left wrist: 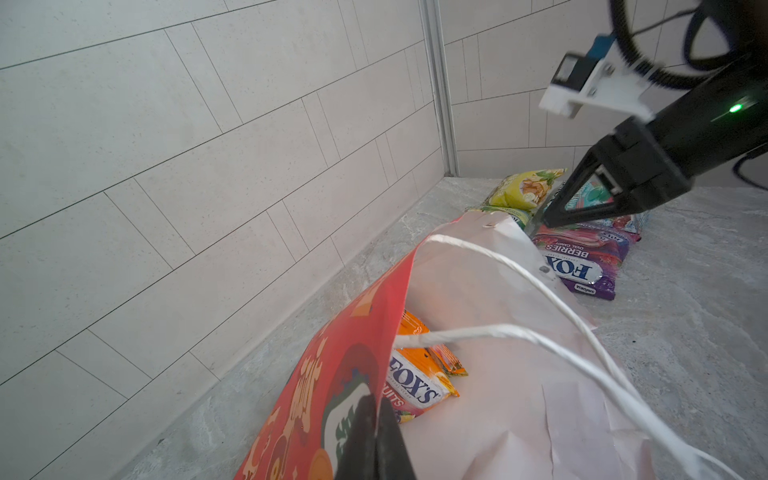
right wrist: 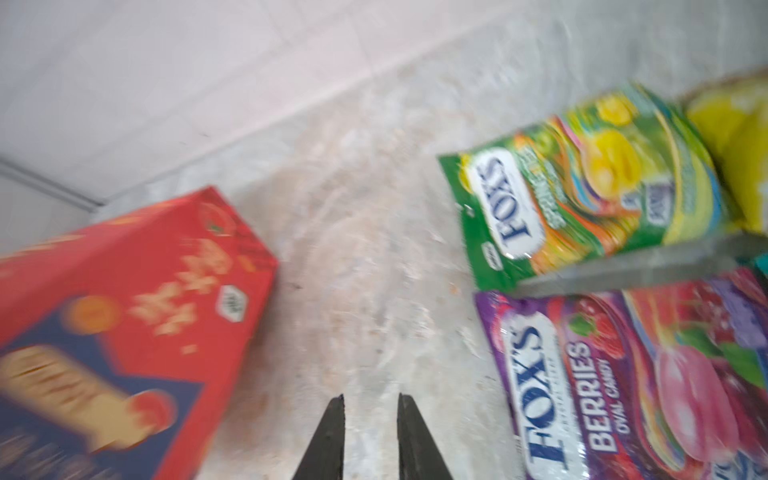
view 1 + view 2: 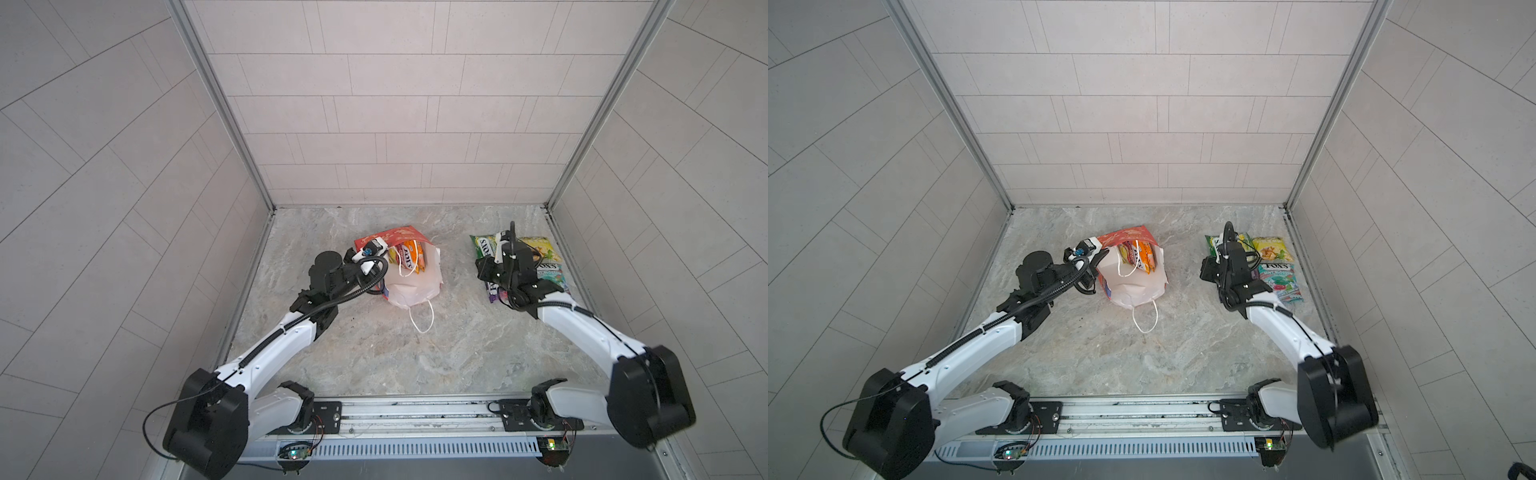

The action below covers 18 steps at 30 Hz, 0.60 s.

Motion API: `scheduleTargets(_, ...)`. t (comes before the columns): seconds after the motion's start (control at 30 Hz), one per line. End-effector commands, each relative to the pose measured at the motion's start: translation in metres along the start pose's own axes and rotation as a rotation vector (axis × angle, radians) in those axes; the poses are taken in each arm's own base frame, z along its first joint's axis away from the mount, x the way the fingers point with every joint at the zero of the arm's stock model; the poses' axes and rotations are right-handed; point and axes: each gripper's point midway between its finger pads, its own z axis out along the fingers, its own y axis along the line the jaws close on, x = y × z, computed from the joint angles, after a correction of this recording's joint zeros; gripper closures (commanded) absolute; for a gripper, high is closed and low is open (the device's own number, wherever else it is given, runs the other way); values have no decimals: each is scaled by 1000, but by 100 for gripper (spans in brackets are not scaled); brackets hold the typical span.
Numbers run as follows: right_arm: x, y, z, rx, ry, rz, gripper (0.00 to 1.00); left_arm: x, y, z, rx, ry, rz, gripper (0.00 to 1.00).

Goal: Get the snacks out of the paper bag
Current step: 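Move the right gripper back to the bag's open mouth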

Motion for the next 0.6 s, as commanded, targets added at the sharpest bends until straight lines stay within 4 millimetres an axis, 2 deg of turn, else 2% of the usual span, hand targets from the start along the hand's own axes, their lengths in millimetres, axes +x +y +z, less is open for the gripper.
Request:
scheduleTargets(0.0,-15,55,-30,-178,-165,-171,79,-23,6,-2,-8,-47,-11,100)
scheduleTargets(0.1,-1,93,-47,-280,-244,-288,81,-26,6,-2,-3,-42,-33,100)
scheduleTargets(0.2,9,111,-51,-354,-271,-289,85,-31,9,-3,-9,-44,-50,100)
scheduleTargets(0.33,17,130,-38,-381,-260,-276,94,-33,8,0,6,-45,-68,100)
scheduleTargets(0.4,24,144,-30,-387,-250,-303,95,-33,7,1,13,-45,-82,100)
scheduleTargets(0.57,29,152,-4,-349,-234,-253,99,-34,6,3,25,-50,-102,100)
